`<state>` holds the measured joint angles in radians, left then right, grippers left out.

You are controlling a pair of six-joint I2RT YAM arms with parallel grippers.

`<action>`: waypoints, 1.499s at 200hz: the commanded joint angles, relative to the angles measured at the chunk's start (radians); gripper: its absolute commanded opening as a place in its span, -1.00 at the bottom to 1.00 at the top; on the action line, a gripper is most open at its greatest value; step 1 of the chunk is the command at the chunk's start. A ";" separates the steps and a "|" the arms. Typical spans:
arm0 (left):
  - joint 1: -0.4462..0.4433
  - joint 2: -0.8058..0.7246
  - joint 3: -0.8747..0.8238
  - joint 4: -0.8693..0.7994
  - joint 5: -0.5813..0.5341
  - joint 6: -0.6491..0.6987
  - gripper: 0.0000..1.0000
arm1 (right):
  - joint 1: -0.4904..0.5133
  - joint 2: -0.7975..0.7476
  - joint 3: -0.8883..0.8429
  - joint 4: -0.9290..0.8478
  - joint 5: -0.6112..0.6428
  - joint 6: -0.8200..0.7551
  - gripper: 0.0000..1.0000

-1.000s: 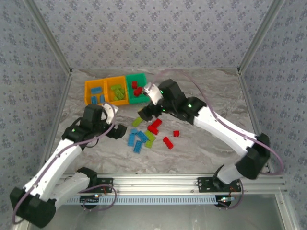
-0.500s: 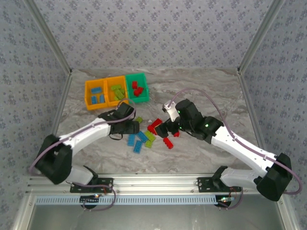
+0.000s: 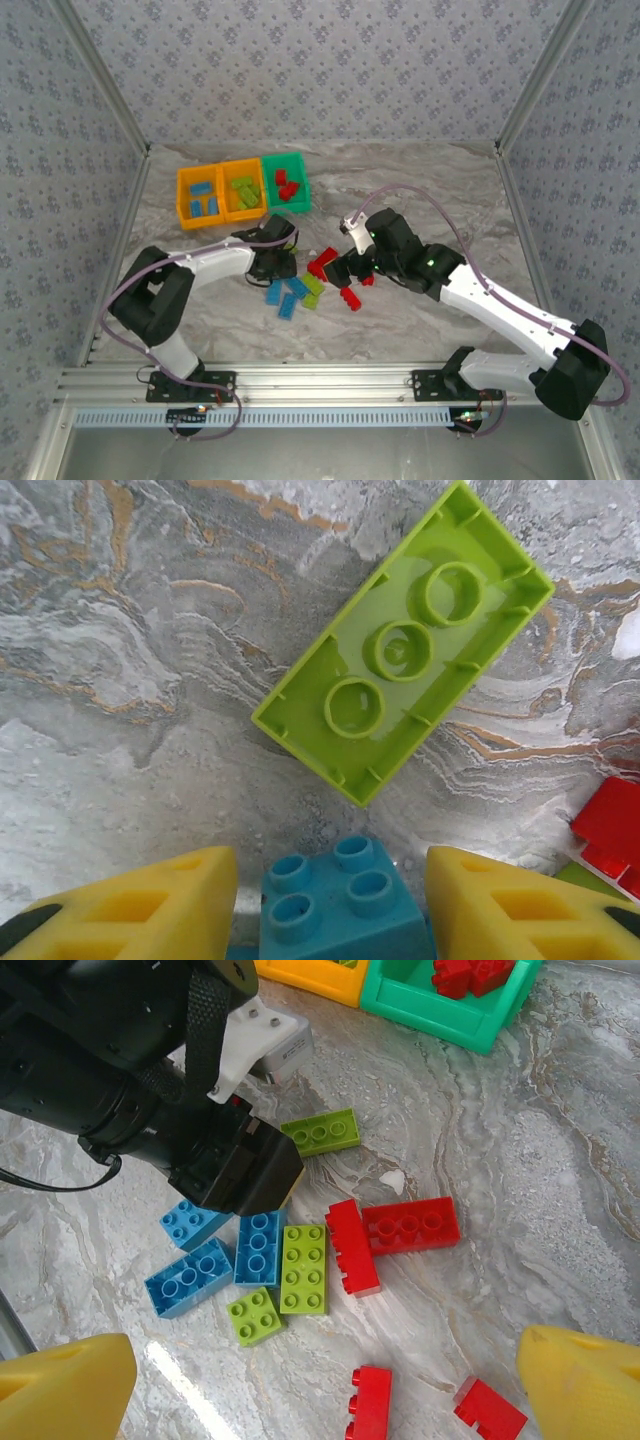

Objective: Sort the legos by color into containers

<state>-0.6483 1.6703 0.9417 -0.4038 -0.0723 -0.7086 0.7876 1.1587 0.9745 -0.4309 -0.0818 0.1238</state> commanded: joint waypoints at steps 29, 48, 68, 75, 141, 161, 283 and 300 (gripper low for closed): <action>-0.006 0.017 0.007 0.023 0.009 -0.007 -0.31 | -0.004 -0.014 0.001 -0.009 0.017 0.028 1.00; -0.007 -0.023 -0.004 0.022 0.001 -0.008 -0.42 | -0.003 -0.014 0.012 -0.014 0.015 0.038 1.00; 0.000 -0.109 0.003 -0.008 -0.051 0.004 -0.42 | -0.002 -0.016 0.021 -0.006 -0.012 0.054 1.00; 0.010 -0.143 0.011 -0.025 -0.078 0.017 -0.42 | -0.001 -0.016 0.023 0.000 -0.032 0.063 1.00; 0.408 -0.232 0.159 0.051 -0.348 0.164 -0.41 | 0.016 -0.017 0.015 0.062 -0.081 0.128 1.00; 0.495 -0.097 0.276 0.093 -0.319 0.191 -0.41 | 0.019 -0.025 0.013 0.054 -0.071 0.146 1.00; 0.603 0.005 0.438 0.035 -0.067 0.177 0.07 | 0.041 -0.080 -0.040 0.066 -0.010 0.174 1.00; 0.560 -0.130 0.360 0.037 -0.018 0.176 0.07 | 0.042 -0.042 -0.038 0.078 0.021 0.181 1.00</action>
<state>-0.0383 1.7397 1.3697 -0.3653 -0.1825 -0.5243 0.8234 1.0767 0.9466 -0.3847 -0.1078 0.2817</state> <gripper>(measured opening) 0.537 0.999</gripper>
